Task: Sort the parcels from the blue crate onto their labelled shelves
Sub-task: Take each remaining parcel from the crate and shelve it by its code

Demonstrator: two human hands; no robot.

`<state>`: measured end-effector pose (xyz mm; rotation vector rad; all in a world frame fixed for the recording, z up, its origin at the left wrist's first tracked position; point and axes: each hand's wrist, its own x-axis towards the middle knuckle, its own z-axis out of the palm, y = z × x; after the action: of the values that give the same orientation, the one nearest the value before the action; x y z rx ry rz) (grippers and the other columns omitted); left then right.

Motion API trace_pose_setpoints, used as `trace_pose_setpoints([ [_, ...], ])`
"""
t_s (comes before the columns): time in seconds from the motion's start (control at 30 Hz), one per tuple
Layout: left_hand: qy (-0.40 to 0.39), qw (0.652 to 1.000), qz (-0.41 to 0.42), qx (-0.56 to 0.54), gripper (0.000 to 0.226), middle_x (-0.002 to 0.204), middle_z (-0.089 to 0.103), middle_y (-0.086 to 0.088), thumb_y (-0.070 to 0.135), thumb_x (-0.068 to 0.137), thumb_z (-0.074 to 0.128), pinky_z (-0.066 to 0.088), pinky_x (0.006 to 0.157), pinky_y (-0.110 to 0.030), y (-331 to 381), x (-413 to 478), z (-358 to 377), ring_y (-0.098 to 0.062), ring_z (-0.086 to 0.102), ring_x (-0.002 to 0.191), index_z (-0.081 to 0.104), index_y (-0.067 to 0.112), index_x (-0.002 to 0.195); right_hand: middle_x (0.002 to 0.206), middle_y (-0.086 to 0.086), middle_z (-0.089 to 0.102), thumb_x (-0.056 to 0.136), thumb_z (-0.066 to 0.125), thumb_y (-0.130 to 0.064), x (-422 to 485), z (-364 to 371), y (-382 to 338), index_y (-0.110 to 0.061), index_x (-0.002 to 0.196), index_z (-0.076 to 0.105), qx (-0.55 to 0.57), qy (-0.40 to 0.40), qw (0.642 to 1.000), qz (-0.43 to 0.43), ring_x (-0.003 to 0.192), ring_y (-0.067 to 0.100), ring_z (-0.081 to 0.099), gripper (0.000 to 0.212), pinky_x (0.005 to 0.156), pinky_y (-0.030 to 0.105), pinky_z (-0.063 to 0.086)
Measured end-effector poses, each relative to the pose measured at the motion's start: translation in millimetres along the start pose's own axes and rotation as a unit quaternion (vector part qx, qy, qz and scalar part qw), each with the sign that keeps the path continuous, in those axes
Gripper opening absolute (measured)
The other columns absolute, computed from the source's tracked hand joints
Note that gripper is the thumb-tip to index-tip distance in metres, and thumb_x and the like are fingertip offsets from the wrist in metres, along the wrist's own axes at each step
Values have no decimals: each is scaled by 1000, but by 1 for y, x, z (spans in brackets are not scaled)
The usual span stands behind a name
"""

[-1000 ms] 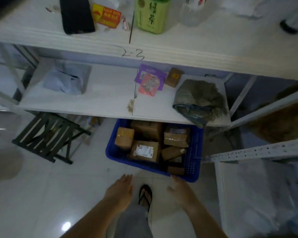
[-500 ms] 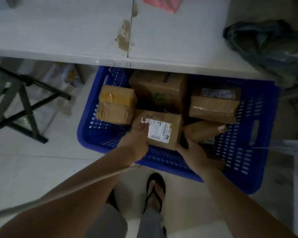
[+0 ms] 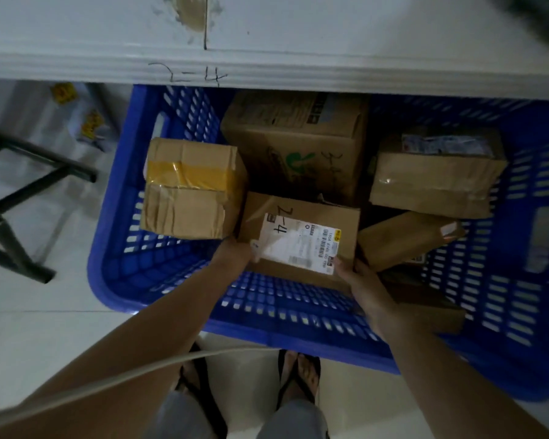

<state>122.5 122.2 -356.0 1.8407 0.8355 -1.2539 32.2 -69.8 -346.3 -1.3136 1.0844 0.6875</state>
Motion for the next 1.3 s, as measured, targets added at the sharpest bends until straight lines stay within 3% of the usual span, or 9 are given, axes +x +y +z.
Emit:
trace_pose_setpoints([
  [0.1, -61, 996, 4, -70, 53, 136, 46, -22, 10, 93, 52, 39, 101, -41, 8, -21, 4, -37, 47, 123, 31, 4, 141, 116, -5, 59, 94, 53, -39, -12, -12, -12, -28, 132, 47, 45, 67, 997, -4, 104, 17, 56, 41, 80, 36, 48],
  [0.2, -116, 990, 37, -67, 59, 120, 59, -17, 29, 95, 49, 47, 94, -46, 13, -62, 1, -38, 60, 105, 14, 33, 143, 118, -6, 56, 87, 61, -42, -31, -23, -32, -31, 134, 43, 96, 114, 988, -35, 108, 17, 54, 52, 93, 42, 44],
  [0.3, -117, 987, 76, -81, 49, 115, 62, -7, 52, 95, 29, 59, 75, -39, 26, -98, -6, -28, 70, 80, 7, 52, 140, 110, -9, 61, 83, 67, -37, -58, -33, -61, -33, 125, 48, 144, 136, 976, -88, 93, 3, 57, 46, 80, 27, 45],
  [0.4, -86, 984, 116, -104, 40, 96, 68, -5, 51, 96, 26, 59, 55, -28, 43, -129, -11, -18, 71, 61, 26, 42, 135, 103, -6, 65, 84, 66, -35, -87, -51, -93, -25, 126, 51, 173, 145, 968, -104, 89, 7, 60, 46, 67, 23, 44],
  [0.6, -92, 980, 165, -59, 51, 103, 62, -5, 34, 84, 64, 60, 66, -33, 70, -199, -16, -25, 72, 75, 27, 15, 114, 97, -5, 69, 86, 66, -32, -149, -75, -134, -29, 98, 62, 151, 121, 970, -145, 83, 5, 66, 12, 63, 21, 47],
  [0.87, -125, 963, 198, -135, 49, 108, 66, -3, 30, 83, 65, 58, 79, -41, 87, -294, -15, -28, 73, 80, 39, 36, 125, 116, -9, 61, 88, 66, -20, -254, -55, -159, -24, 144, 22, 78, 113, 956, -261, 93, -4, 64, 71, 81, 24, 57],
  [0.97, -100, 957, 212, -168, 46, 117, 60, -4, 25, 87, 61, 59, 68, -35, 80, -325, -5, -26, 71, 82, 40, 34, 127, 123, -3, 57, 88, 55, -49, -295, -36, -140, -31, 136, 13, -30, 199, 948, -247, 95, 9, 61, 67, 77, 30, 54],
  [1.07, -84, 954, 233, -171, 47, 124, 55, -5, 24, 89, 59, 58, 72, -39, 68, -355, 1, -25, 69, 85, 40, 30, 132, 105, -11, 52, 87, 56, -53, -336, -28, -117, -46, 114, 9, -41, 196, 958, -205, 81, 9, 53, 55, 54, 11, 34],
  [1.3, -109, 905, 402, 83, 59, 111, 58, 11, 18, 86, 63, 51, 68, -10, 36, -447, -44, -1, 63, 92, 34, 24, 137, 117, -22, 50, 85, 66, -3, -435, -55, -103, -22, 145, 12, -105, 80, 934, -331, 128, 14, 48, 82, 107, 33, 41],
])
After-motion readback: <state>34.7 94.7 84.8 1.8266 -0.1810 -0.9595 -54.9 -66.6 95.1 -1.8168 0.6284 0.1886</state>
